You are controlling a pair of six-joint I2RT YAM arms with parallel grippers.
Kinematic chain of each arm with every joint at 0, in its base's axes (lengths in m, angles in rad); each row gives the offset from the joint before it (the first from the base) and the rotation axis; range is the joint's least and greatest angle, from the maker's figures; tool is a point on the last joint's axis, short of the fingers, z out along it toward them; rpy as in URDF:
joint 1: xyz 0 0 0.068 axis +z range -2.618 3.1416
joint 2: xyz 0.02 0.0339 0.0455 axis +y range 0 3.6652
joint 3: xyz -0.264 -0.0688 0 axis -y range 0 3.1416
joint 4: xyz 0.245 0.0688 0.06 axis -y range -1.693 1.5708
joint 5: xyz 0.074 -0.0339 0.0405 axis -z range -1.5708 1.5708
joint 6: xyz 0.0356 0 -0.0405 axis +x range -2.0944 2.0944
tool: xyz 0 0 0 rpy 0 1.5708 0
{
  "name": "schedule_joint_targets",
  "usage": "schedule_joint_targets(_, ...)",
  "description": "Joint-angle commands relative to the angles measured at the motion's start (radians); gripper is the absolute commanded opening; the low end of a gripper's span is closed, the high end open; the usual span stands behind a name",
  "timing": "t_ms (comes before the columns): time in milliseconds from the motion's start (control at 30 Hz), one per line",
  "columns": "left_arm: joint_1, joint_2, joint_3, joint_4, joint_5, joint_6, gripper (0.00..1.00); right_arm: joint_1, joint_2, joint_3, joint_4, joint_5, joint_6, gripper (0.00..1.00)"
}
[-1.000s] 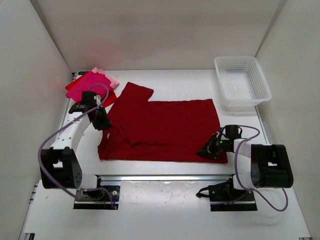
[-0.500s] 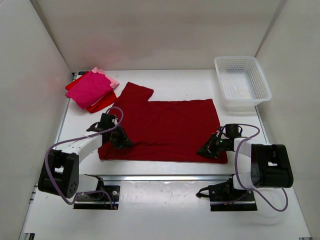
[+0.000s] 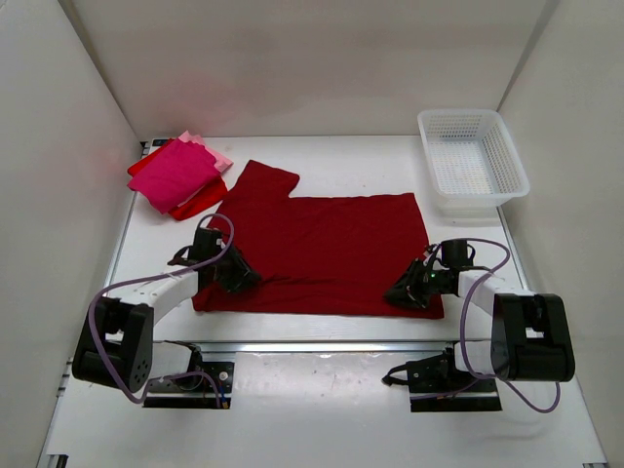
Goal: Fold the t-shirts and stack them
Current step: Fold the flattened T-shirt at the center of the board.
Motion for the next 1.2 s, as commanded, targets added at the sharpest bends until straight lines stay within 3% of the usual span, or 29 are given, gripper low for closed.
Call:
schedule_joint_targets(0,-0.013,-0.006,-0.011,0.047,0.012,-0.021,0.43,0.003,-0.034,0.040,-0.017,0.003,-0.022,0.25)
schedule_joint_targets(133,-0.013,0.000,-0.020,0.082,0.019,-0.030,0.38,0.011,-0.031,0.037,-0.012,-0.008,-0.019,0.24)
schedule_joint_targets(300,-0.055,0.046,0.049,0.091,0.016,-0.046,0.15,0.012,-0.045,0.028,-0.019,-0.002,-0.012,0.22)
schedule_joint_targets(433,-0.076,0.095,0.098,0.087,0.003,-0.034,0.10,0.012,-0.066,0.024,-0.020,-0.008,-0.017,0.22)
schedule_joint_targets(600,-0.084,0.165,0.201,0.036,-0.016,0.003,0.20,0.011,-0.069,0.022,-0.034,-0.010,-0.023,0.22)
schedule_joint_targets(800,-0.104,0.259,0.304,-0.013,-0.039,0.048,0.21,0.017,-0.078,0.020,-0.042,-0.010,-0.028,0.22)
schedule_joint_targets(967,-0.121,0.355,0.400,-0.053,-0.045,0.079,0.37,0.012,-0.077,0.023,-0.043,-0.007,-0.026,0.22)
schedule_joint_targets(1000,-0.124,0.368,0.422,-0.071,-0.051,0.089,0.48,0.015,-0.072,0.024,-0.042,-0.010,-0.026,0.22)
schedule_joint_targets(1033,-0.125,0.374,0.446,-0.088,-0.051,0.095,0.52,0.014,-0.074,0.020,-0.040,-0.005,-0.025,0.22)
schedule_joint_targets(1167,-0.127,0.402,0.527,-0.099,-0.064,0.112,0.51,0.029,-0.075,0.013,-0.034,0.001,-0.011,0.22)
